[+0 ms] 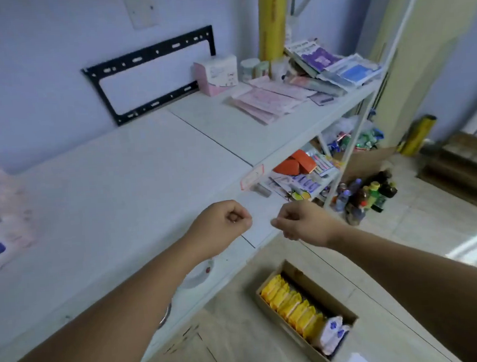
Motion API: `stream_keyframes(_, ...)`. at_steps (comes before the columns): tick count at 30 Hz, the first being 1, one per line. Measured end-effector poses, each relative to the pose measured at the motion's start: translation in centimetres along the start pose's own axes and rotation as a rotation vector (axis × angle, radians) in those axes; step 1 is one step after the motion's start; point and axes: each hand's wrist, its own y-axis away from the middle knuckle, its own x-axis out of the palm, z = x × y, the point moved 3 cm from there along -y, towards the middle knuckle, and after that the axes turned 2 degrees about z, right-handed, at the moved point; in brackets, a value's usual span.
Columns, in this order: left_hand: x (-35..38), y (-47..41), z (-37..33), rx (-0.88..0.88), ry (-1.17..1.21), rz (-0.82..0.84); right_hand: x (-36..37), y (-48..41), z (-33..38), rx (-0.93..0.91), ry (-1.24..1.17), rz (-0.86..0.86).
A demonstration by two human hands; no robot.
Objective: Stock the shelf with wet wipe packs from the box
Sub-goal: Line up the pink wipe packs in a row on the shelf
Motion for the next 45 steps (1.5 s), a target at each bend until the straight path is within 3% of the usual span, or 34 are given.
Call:
stream_keyframes(6,15.3,-3.5,-1.6,-0.082,-0.048,0.255,-4.9,6.6,-16.4,0.287,0.140,0.099)
stream_keyframes(10,24.4,-4.4,-0.9,-0.192,-0.058,0.364,-5.3,9.3,-25.1,0.381,0.222,0.212)
stream_keyframes(15,32.7,-5.0,1.9,-0.273,-0.118,0.459,-2.8,10.5,-33.2,0.425,0.287,0.309)
stream_keyframes(21,40.6,-6.0,10.7,-0.394,-0.207,0.595,2.9,9.6,-43.2,0.517,0.291,0.405)
stream_keyframes(27,49.8,-7.5,22.7,-0.520,-0.254,0.617,11.3,6.7,-54.7,0.554,0.295,0.419)
stream_keyframes(35,60.9,-10.0,37.1,-0.444,-0.370,0.586,21.3,1.3,-66.5,0.527,0.404,0.446)
stream_keyframes(39,64.9,-10.6,41.1,-0.389,-0.419,0.521,24.1,-1.4,-70.2,0.477,0.448,0.386)
stream_keyframes(45,67.8,-11.0,43.4,-0.256,-0.454,0.417,26.3,-4.0,-72.4,0.261,0.622,0.356)
